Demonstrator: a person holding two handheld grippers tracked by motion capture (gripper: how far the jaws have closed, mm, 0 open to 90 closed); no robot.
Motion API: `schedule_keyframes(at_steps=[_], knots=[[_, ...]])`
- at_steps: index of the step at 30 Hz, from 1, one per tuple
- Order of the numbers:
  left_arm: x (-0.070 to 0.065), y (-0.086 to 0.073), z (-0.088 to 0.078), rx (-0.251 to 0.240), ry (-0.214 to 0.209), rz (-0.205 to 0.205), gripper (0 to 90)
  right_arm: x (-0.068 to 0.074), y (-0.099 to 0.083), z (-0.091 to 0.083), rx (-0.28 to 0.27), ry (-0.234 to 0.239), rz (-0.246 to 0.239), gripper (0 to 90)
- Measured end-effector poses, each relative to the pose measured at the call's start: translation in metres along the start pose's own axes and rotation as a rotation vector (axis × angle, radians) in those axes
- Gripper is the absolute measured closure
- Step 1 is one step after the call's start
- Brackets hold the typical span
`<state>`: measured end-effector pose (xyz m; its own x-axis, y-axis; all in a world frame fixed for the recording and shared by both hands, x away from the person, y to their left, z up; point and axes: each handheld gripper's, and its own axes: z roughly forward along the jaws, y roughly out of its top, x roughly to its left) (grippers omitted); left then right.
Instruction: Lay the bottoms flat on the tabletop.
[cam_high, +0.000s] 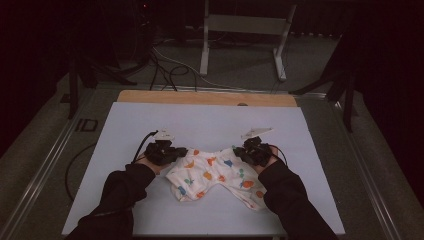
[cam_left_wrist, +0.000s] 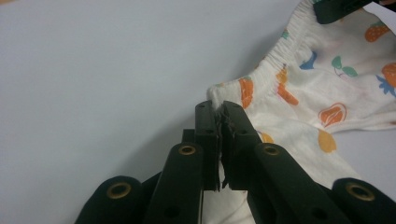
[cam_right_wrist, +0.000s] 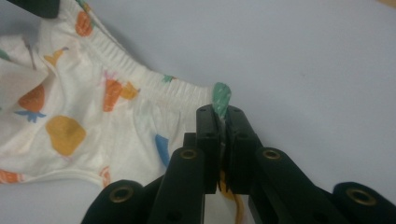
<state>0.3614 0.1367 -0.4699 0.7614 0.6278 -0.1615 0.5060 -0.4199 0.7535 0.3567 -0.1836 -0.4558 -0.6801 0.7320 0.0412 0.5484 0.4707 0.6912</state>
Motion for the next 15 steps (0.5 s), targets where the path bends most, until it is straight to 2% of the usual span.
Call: schedule_keyframes(at_steps=[8,13,15], knots=[[0.004,0.011,0.001,-0.011,0.022,-0.001,86.5,-0.005,0.01,-0.002,-0.047,-0.023,0.013,86.4],[0.009,0.018,0.004,-0.029,0.039,-0.019,86.5,-0.011,0.015,0.001,-0.058,-0.029,0.027,86.3],[0.011,0.022,0.007,-0.021,0.06,-0.011,86.5,-0.013,0.02,0.005,-0.066,-0.042,0.027,86.3]])
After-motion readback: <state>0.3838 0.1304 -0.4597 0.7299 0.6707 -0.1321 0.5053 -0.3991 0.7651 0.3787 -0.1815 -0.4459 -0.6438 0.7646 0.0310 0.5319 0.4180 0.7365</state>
